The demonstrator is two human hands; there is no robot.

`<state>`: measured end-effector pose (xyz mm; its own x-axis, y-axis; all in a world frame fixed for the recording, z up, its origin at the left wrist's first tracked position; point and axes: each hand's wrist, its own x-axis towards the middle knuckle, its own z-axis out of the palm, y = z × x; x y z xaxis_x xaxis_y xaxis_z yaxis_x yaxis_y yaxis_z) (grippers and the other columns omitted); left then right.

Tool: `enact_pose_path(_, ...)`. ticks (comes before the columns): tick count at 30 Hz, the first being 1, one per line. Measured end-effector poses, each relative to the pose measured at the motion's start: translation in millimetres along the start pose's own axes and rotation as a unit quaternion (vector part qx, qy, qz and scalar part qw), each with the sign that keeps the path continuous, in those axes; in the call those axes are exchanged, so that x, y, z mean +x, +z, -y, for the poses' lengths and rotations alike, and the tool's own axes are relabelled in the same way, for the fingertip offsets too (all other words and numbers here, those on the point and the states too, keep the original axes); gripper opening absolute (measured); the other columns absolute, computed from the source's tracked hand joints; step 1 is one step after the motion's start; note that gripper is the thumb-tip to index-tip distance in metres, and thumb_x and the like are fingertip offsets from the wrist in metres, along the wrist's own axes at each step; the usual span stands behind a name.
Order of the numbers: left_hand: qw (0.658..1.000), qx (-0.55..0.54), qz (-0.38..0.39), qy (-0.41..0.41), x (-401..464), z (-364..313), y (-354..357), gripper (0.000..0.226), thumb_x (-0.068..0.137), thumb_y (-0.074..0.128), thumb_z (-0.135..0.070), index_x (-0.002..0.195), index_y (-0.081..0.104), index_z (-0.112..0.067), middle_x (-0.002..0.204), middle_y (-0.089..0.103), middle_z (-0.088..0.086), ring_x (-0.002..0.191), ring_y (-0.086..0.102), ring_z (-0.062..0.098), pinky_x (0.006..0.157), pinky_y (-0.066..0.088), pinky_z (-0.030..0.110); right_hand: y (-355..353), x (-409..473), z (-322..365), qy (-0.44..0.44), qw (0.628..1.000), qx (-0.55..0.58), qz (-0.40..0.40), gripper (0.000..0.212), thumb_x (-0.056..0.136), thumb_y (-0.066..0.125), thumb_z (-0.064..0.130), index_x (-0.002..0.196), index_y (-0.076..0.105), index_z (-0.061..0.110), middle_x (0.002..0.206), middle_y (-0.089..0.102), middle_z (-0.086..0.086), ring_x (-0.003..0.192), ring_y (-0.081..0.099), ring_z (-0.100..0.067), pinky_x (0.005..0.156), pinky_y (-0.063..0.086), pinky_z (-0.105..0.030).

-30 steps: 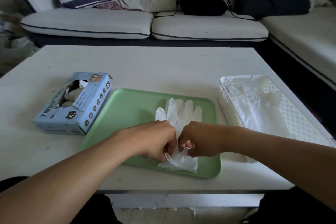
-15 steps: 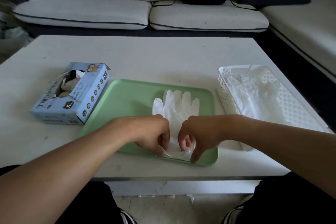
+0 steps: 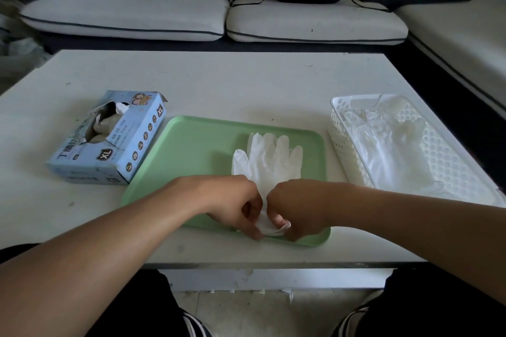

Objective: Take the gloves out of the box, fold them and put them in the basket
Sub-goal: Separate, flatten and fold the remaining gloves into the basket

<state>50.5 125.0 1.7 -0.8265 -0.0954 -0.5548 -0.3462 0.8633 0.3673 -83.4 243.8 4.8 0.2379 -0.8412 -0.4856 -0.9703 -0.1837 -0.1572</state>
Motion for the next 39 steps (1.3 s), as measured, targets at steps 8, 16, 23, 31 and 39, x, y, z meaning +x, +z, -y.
enact_pose_path(8, 0.997, 0.036, -0.067, 0.001, 1, -9, 6, 0.035, 0.081, 0.076, -0.045, 0.097, 0.049, -0.031, 0.080, 0.054, -0.012, 0.071, 0.055, 0.013, 0.066, 0.048, 0.035, -31, -11, -30, 0.011, 0.973, 0.230, 0.019, 0.005, 0.084, 0.074, 0.021, 0.088, 0.071, 0.019, 0.077, 0.070, 0.012, 0.069, 0.060, 0.003, 0.069, 0.042, -0.015)
enact_pose_path(16, 0.935, -0.257, -0.227, 0.091, -15, -4, -41, 0.011, 0.076, 0.073, -0.028, 0.082, 0.072, -0.019, 0.082, 0.064, 0.003, 0.074, 0.058, 0.010, 0.069, 0.045, 0.026, -55, -32, -49, -0.033, 0.861, 0.508, -0.014, 0.023, 0.062, 0.069, 0.018, 0.075, 0.059, 0.002, 0.065, 0.056, 0.000, 0.064, 0.055, -0.012, 0.064, 0.043, -0.020)
enact_pose_path(23, 0.782, -0.508, -0.334, 0.133, -22, -23, -69, 0.006, 0.076, 0.064, -0.016, 0.073, 0.067, -0.015, 0.070, 0.059, -0.001, 0.068, 0.055, 0.013, 0.062, 0.043, 0.021, -78, -49, -65, -0.121, 0.709, 0.687, -0.101, 0.056, 0.065, 0.069, 0.032, 0.102, 0.052, -0.006, 0.101, 0.052, -0.016, 0.096, 0.051, -0.028, 0.091, 0.039, -0.041)
enact_pose_path(31, 0.723, -0.549, -0.412, 0.081, -15, -47, -91, 0.023, 0.083, 0.070, -0.017, 0.098, 0.070, 0.001, 0.086, 0.069, 0.012, 0.075, 0.065, 0.023, 0.065, 0.051, 0.030, -79, -62, -43, -0.058, 0.706, 0.651, -0.274, 0.055, 0.082, 0.075, 0.013, 0.134, 0.058, 0.005, 0.129, 0.064, -0.021, 0.119, 0.063, -0.034, 0.097, 0.052, -0.041)
enact_pose_path(39, 0.699, -0.567, -0.417, 0.128, -15, -78, -106, 0.009, 0.096, 0.063, -0.011, 0.103, 0.069, -0.011, 0.091, 0.073, 0.005, 0.078, 0.069, 0.018, 0.069, 0.054, 0.029, -95, -99, -52, 0.005, 0.603, 0.683, -0.412, 0.030, 0.089, 0.067, 0.015, 0.115, 0.068, 0.000, 0.116, 0.070, -0.021, 0.102, 0.067, -0.034, 0.089, 0.054, -0.043)
